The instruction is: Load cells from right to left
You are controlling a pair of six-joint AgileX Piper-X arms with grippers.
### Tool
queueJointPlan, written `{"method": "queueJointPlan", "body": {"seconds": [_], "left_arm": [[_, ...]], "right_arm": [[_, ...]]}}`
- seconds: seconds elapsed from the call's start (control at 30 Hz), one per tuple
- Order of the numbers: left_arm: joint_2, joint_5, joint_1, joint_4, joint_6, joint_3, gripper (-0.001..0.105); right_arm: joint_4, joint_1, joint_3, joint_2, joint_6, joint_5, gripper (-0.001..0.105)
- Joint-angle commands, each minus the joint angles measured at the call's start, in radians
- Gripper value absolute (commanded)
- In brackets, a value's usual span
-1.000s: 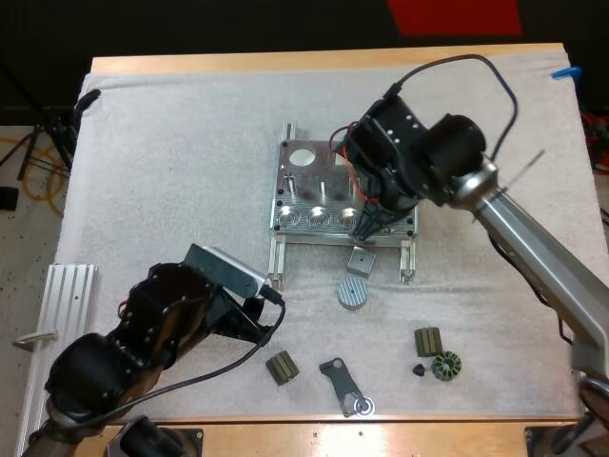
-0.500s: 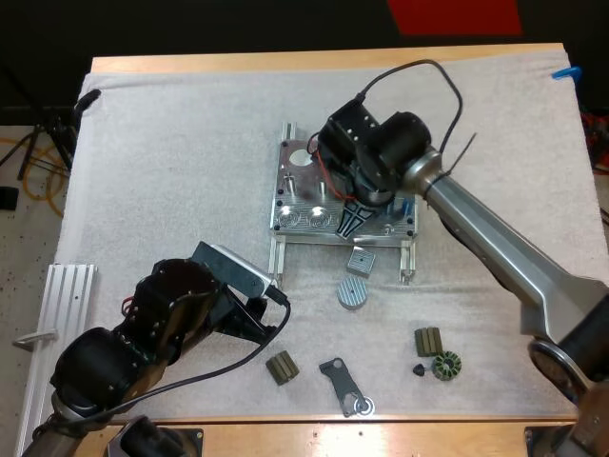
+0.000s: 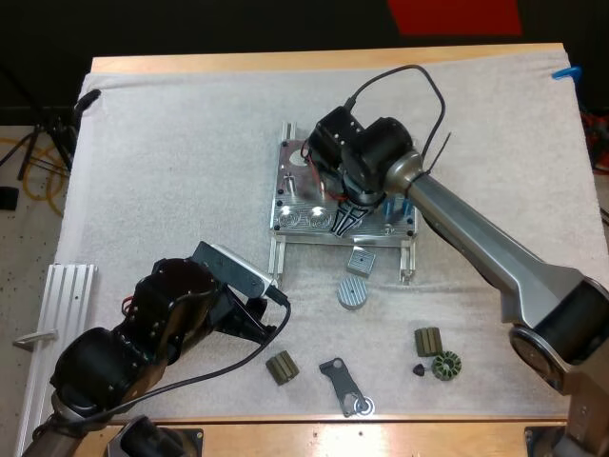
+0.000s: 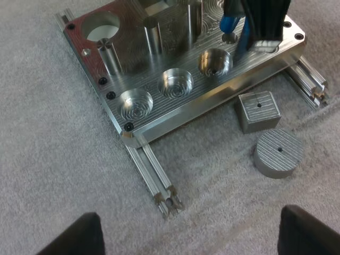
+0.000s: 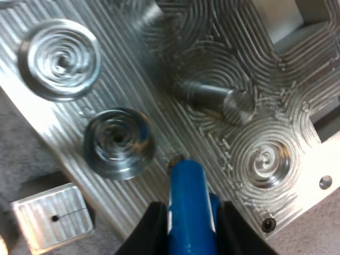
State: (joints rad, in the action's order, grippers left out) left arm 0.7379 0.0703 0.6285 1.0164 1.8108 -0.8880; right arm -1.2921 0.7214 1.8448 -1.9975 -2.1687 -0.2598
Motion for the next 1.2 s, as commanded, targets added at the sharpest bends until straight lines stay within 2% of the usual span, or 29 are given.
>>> {"method": "queueJointPlan", "body": {"seconds": [0.0,0.77,1.17], "left_arm": [[-0.001,-0.001,0.0,-0.007,0.002,-0.006,0.066],[-0.001,-0.001,0.0,-0.027,0.002,-0.006,0.066],[-0.001,-0.001,0.0,-0.027,0.002,-0.006,0.066]], "right_arm": [[0.005,0.0,0.009,-0.003,-0.01,-0.019,0.006],[-0.032,0.0,0.009,-0.045,0.003,0.017,0.006],[0.008,-0.006,-0.012,-0.045,0.003,0.009,0.006]]}}
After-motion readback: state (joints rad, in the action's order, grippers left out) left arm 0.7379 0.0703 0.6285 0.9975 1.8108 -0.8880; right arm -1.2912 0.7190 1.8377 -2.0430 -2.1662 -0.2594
